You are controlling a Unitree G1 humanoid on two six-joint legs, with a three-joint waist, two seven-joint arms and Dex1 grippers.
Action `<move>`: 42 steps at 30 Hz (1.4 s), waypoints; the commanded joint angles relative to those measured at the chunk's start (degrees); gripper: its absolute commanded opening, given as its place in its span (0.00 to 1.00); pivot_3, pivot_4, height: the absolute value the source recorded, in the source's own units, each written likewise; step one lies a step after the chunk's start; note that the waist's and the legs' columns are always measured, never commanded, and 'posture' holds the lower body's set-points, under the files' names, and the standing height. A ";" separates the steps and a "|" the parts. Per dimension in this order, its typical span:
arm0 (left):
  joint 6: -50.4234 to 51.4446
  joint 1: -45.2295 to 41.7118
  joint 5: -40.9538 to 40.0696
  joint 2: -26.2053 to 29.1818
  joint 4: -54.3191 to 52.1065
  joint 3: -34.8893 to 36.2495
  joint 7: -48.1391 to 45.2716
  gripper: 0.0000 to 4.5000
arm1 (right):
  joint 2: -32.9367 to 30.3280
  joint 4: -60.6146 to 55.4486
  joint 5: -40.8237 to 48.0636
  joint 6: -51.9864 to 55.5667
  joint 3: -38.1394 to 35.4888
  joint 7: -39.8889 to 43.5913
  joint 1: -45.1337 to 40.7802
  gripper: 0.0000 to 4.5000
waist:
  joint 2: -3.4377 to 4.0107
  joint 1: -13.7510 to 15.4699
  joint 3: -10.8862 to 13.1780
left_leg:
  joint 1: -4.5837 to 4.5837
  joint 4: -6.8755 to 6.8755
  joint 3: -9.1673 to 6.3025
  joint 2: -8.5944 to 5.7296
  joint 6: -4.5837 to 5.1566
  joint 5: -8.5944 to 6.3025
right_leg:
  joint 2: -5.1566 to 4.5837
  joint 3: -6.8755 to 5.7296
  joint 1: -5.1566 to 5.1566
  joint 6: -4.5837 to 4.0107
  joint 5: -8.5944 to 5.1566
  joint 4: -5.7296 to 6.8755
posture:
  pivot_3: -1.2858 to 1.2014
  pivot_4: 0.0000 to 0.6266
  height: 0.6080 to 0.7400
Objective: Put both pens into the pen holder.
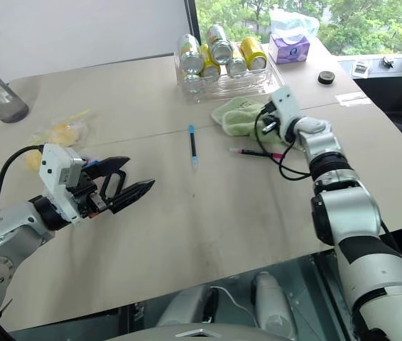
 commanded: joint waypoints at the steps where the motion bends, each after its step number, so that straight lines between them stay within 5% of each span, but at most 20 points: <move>1: -1.11 -2.87 0.52 0.73 0.58 -1.10 -0.84 1.00 | -5.13 -8.65 3.01 0.92 -4.27 -0.22 -1.60 0.01 | 0.04 -0.03 0.03 | 0.00 0.00 0.00 0.00 0.00 0.00 | 0.00 0.00 -0.01 0.00 0.00 -0.01 | 0.52 0.24 0.99; 9: -1.44 -12.23 2.10 -0.23 4.34 -7.32 -2.17 1.00 | -17.97 -23.82 4.46 11.16 -9.22 -2.05 3.92 0.01 | 0.09 0.19 0.06 | -0.06 -0.01 -0.01 0.00 0.01 0.00 | -0.02 -0.01 -0.01 0.00 0.00 -0.04 | 0.52 0.24 0.99; 15: -1.82 -15.47 3.37 -0.46 6.49 -10.01 -3.92 1.00 | -21.15 -32.37 5.48 19.09 -9.82 -1.02 11.26 0.01 | 0.11 -0.25 0.07 | -0.01 -0.02 0.21 0.04 0.01 0.00 | 0.02 0.18 -0.03 0.01 0.00 0.01 | 0.52 0.24 0.99; 18: -2.06 -16.25 3.71 -0.58 7.18 -10.59 -4.54 1.00 | -22.30 -36.87 6.71 22.10 -9.59 2.01 15.03 0.20 | 0.12 -0.21 0.07 | 0.06 -0.03 0.34 0.07 0.02 0.00 | 0.04 0.36 -0.04 0.01 0.01 0.07 | 0.52 0.24 0.99; 24: -2.20 -16.49 3.98 -0.95 7.20 -10.92 -5.74 1.00 | -24.10 -42.08 8.65 28.31 -11.39 1.77 17.66 0.82 | 0.12 0.22 0.07 | 0.05 0.03 0.34 0.07 0.03 -0.01 | 0.04 0.36 -0.02 0.02 0.01 0.08 | 0.52 0.24 0.99; 32: -2.51 -14.41 4.30 -0.98 6.39 -10.41 -6.71 1.00 | -23.07 -51.09 13.64 30.03 -8.91 9.16 20.36 0.82 | 0.12 0.13 0.08 | 0.06 0.02 0.35 0.08 0.03 -0.01 | 0.05 0.37 -0.02 0.02 0.01 0.08 | 0.52 0.24 0.99; 41: -0.03 -7.61 -0.65 6.24 7.04 -5.71 -17.69 1.00 | -12.22 -52.04 11.56 24.01 7.15 18.25 18.79 0.82 | 0.12 -0.03 0.08 | 0.18 0.02 0.44 0.21 0.03 -0.01 | 0.15 0.47 -0.02 0.02 0.01 0.17 | 0.52 0.24 0.99; 42: 0.08 -7.21 -0.74 6.93 7.11 -5.04 -18.18 1.00 | -10.70 -49.34 11.50 23.56 8.14 19.24 17.66 0.93 | 0.12 0.13 0.08 | 0.17 0.03 0.42 0.21 0.03 -0.01 | 0.15 0.44 -0.02 0.02 0.01 0.16 | 0.52 0.24 0.99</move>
